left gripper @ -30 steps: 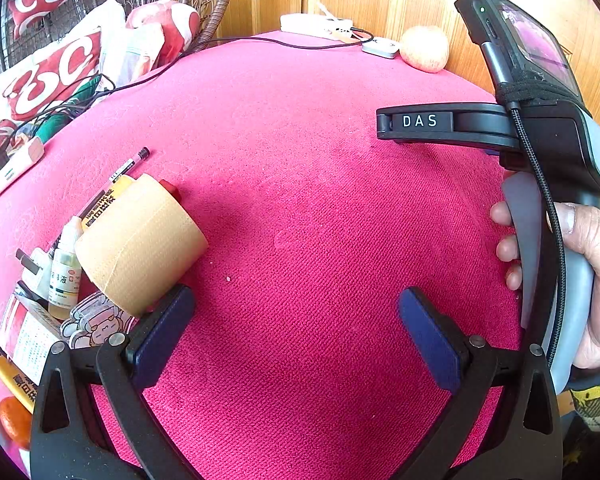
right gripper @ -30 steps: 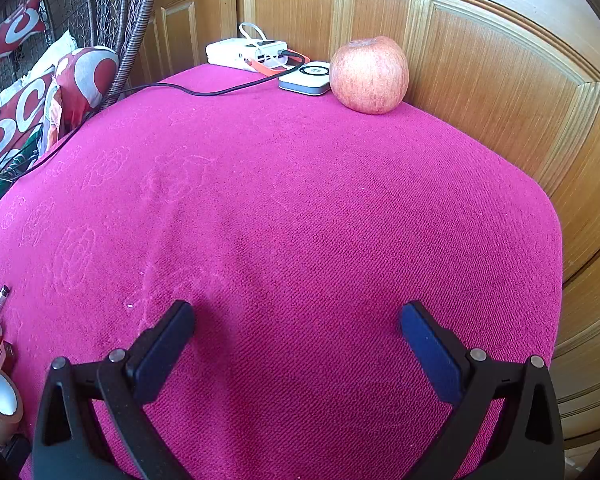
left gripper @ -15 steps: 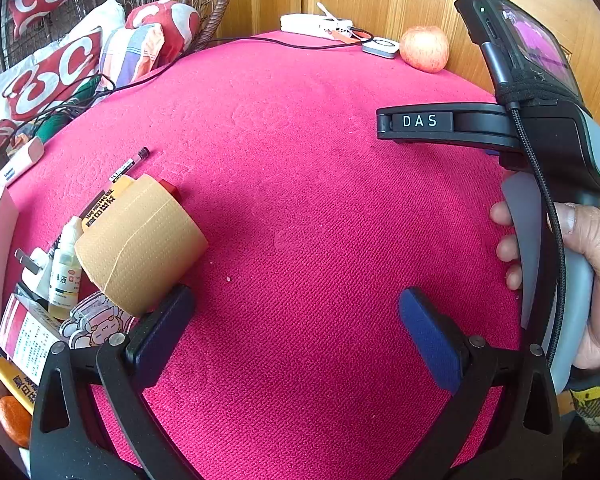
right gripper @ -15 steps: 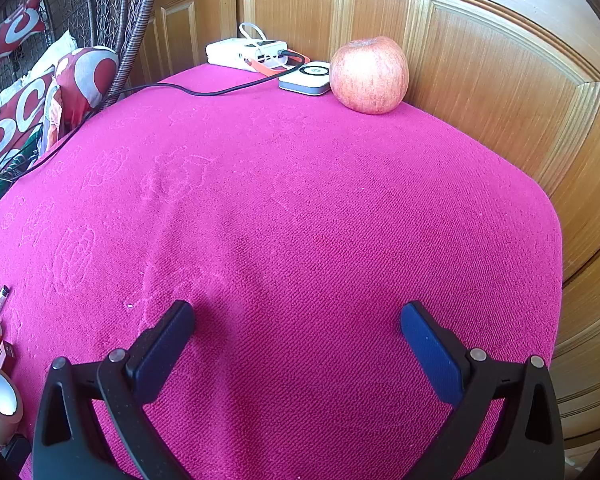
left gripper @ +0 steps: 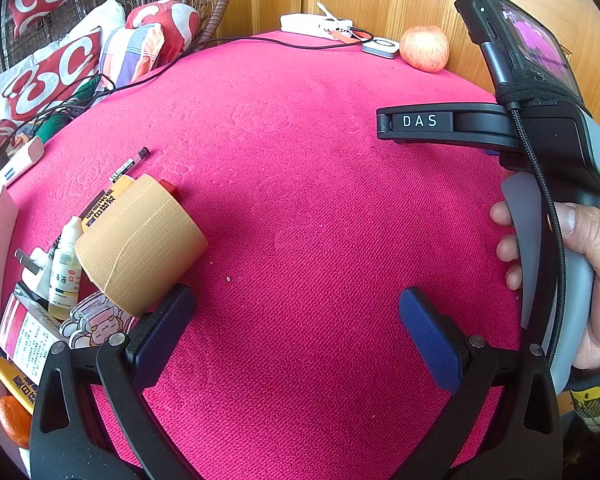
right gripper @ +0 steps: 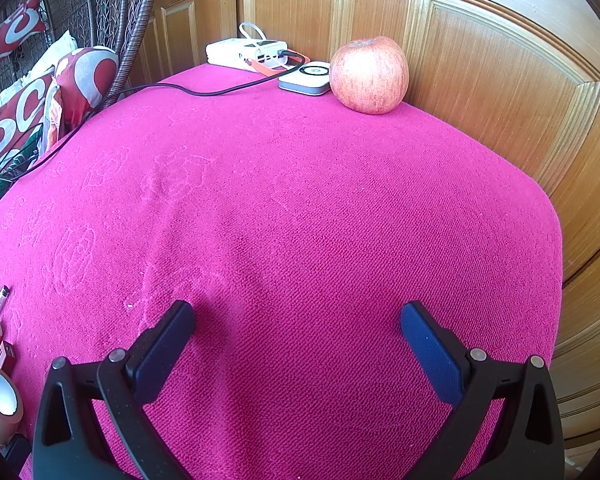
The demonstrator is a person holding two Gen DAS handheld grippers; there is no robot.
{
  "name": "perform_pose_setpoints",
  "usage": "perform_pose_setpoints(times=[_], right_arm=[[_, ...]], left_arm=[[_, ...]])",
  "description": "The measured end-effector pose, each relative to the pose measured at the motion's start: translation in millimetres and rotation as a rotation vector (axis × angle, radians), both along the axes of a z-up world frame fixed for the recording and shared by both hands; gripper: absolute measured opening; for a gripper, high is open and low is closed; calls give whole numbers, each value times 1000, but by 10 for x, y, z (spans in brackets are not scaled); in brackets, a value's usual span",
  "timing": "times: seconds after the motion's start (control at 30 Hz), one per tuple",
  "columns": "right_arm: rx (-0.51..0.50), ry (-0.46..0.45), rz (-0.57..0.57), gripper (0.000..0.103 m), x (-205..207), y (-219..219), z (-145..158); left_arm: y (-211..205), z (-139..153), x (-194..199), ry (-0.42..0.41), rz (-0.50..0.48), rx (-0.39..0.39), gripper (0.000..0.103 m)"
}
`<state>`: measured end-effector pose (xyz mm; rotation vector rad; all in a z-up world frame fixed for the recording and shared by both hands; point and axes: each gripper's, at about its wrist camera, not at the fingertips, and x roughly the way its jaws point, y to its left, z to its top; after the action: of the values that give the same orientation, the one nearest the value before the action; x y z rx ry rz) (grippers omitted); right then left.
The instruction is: Organize rigid objects
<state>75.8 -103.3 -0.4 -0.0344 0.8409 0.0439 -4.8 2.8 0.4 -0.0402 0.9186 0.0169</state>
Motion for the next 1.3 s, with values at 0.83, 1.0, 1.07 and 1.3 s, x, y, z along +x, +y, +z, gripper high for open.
perform_pose_setpoints(times=[0.83, 1.0, 1.07, 1.3], right_arm=[[7, -9, 0, 103, -4, -1, 3], [5, -8, 0, 103, -4, -3, 2], [1, -2, -1, 103, -6, 0, -2], [5, -8, 0, 103, -1, -5, 4]], left_arm=[[-1, -5, 5, 5, 0, -1, 103], [4, -9, 6, -6, -1, 1, 103], [11, 39, -48, -7, -3, -24, 103], [174, 847, -521, -239, -17, -92, 103]])
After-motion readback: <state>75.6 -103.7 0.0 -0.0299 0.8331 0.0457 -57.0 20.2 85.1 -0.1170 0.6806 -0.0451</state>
